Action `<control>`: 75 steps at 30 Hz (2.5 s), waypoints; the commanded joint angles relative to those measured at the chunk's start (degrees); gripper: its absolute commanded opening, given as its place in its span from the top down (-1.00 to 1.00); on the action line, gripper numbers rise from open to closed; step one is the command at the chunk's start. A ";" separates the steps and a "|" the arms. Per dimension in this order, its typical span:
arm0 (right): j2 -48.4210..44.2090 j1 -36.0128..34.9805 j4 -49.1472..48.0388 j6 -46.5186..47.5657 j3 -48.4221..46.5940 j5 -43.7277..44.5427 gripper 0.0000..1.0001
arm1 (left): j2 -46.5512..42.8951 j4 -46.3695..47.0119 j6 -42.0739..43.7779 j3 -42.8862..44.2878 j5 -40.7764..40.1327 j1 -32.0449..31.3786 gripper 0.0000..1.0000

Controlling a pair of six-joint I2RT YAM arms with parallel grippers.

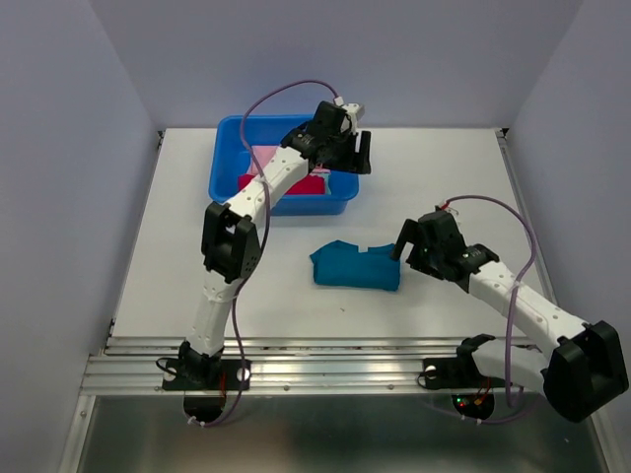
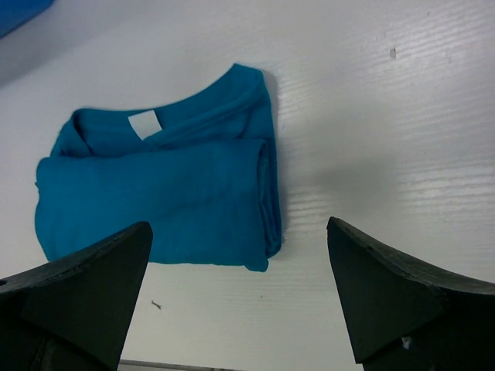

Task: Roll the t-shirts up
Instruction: Roll the T-shirt to the center of the board.

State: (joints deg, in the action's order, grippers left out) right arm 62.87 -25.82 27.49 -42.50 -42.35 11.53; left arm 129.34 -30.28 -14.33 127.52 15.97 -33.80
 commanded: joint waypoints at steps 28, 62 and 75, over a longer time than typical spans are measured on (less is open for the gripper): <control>7.09 3.15 -11.05 2.42 4.12 -10.83 -1.00 | -53.58 24.38 -21.27 -79.61 -1.04 0.93 -0.88; 6.74 3.15 -11.31 0.84 8.42 -12.67 -1.00 | -33.19 41.01 -21.45 -82.97 12.33 0.84 1.00; 10.07 3.15 -14.74 -0.30 9.74 -13.37 -0.39 | -32.84 37.49 -18.64 -80.77 11.54 0.84 1.00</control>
State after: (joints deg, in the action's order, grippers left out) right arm 71.22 -23.07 15.33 -42.50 -31.88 -2.17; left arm 95.94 9.37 -35.62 44.47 27.66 -32.80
